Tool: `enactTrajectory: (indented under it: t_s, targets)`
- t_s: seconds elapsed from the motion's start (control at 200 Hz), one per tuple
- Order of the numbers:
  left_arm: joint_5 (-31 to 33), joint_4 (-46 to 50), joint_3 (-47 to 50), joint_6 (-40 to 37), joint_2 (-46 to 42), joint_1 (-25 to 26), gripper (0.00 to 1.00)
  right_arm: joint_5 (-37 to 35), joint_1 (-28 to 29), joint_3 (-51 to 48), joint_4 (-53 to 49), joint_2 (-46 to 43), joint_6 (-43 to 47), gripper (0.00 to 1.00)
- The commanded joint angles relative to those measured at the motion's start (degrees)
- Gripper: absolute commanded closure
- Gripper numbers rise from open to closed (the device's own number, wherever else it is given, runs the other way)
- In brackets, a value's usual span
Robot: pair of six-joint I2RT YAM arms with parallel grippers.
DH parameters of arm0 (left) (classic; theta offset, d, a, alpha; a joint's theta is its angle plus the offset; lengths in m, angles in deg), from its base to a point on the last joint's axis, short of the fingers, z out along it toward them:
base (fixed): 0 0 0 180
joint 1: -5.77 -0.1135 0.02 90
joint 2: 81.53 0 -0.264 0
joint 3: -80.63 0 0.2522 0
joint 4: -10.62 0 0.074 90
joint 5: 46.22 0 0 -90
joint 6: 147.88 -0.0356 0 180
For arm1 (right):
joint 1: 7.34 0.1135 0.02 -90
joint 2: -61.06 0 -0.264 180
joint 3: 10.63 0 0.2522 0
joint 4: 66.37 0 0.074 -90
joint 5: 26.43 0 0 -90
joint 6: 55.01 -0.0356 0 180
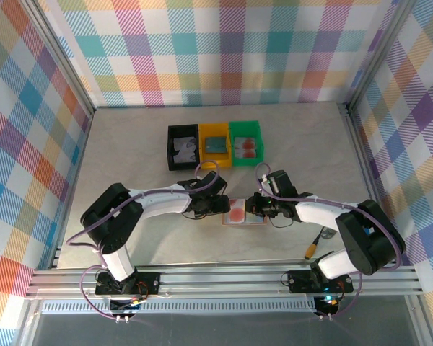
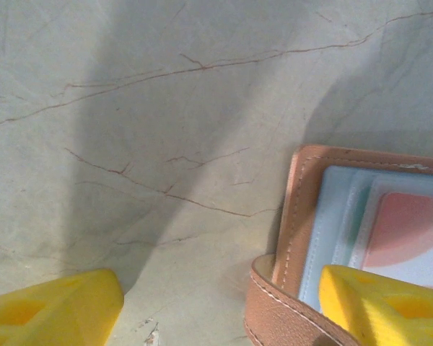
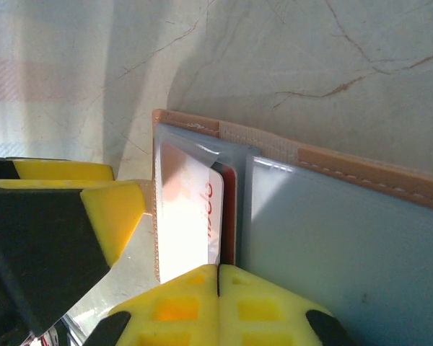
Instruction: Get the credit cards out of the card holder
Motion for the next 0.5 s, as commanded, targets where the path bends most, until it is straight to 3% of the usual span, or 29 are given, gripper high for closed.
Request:
enactTrajectory:
  t_s: [0.0,0.495]
  targets:
    - [-6.49,9.29,3.04,1.41,6.61,2.52,0.26,0.50,0.37,1.01,-0.48,-1.18,1.45,1.00]
    - [-7.39,14.09,-2.34,-1.34,13.07,4.12,0.32,1.08,0.36,0.77,-0.12,-1.60,1.19,1.00]
